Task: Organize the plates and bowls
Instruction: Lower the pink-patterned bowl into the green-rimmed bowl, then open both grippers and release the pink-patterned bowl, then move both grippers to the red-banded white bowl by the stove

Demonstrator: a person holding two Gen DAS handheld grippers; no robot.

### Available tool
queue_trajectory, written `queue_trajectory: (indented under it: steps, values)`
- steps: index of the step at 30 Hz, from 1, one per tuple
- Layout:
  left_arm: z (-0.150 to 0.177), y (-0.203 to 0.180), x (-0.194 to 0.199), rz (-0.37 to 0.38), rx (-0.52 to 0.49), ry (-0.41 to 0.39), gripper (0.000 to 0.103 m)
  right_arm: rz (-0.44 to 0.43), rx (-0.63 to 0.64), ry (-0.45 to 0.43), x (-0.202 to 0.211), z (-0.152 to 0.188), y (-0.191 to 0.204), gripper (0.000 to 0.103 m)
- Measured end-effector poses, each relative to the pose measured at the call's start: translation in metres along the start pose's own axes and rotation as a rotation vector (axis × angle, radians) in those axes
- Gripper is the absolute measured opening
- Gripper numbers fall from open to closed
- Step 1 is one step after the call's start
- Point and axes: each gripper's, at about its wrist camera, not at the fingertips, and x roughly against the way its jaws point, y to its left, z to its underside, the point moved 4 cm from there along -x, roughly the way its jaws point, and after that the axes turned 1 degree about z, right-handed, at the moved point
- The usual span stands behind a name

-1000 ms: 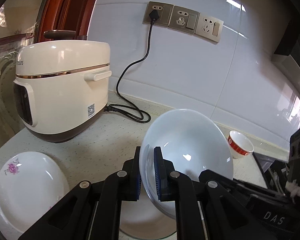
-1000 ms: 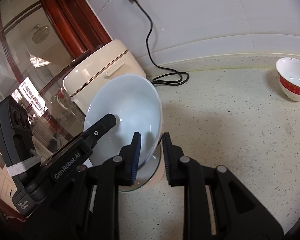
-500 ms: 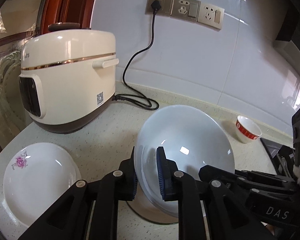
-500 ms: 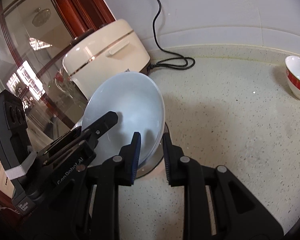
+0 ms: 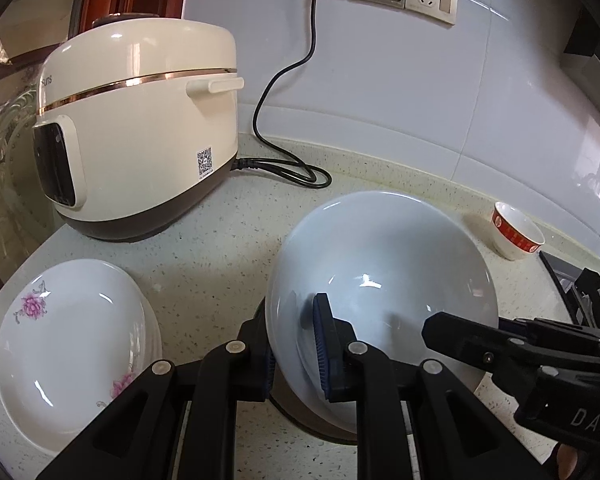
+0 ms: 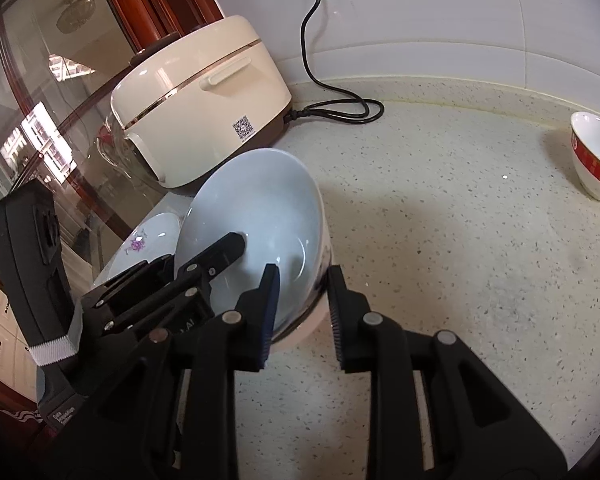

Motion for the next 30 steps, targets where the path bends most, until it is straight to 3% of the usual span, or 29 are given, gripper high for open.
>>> queue_trajectory:
  steps: [14, 17, 18, 23, 24, 28, 30]
  values:
    - [-0.003, 0.002, 0.006, -0.010, -0.012, -0.021, 0.021, 0.037, 0.043, -0.024, 0.002, -0.001, 0.006, 0.033]
    - [-0.004, 0.002, 0.009, -0.032, -0.017, -0.034, 0.024, 0.060, 0.048, -0.058, 0.009, -0.004, 0.005, 0.047]
    - [-0.004, 0.003, 0.008, -0.041, -0.016, -0.032, 0.032, 0.065, 0.050, -0.069, 0.011, -0.005, 0.005, 0.051]
    - [-0.003, 0.004, 0.008, -0.036, -0.006, -0.029, 0.036, 0.064, 0.032, -0.083, 0.016, -0.008, 0.002, 0.056]
    - [-0.003, 0.004, 0.009, -0.038, -0.004, -0.034, 0.040, 0.064, 0.029, -0.082, 0.016, -0.008, 0.002, 0.057]
    - [-0.006, 0.007, 0.017, -0.082, 0.009, -0.072, 0.077, 0.064, 0.023, -0.086, 0.017, -0.008, 0.001, 0.062]
    - [-0.009, 0.009, 0.023, -0.089, 0.018, -0.099, 0.083, 0.064, 0.009, -0.096, 0.019, -0.009, -0.001, 0.065]
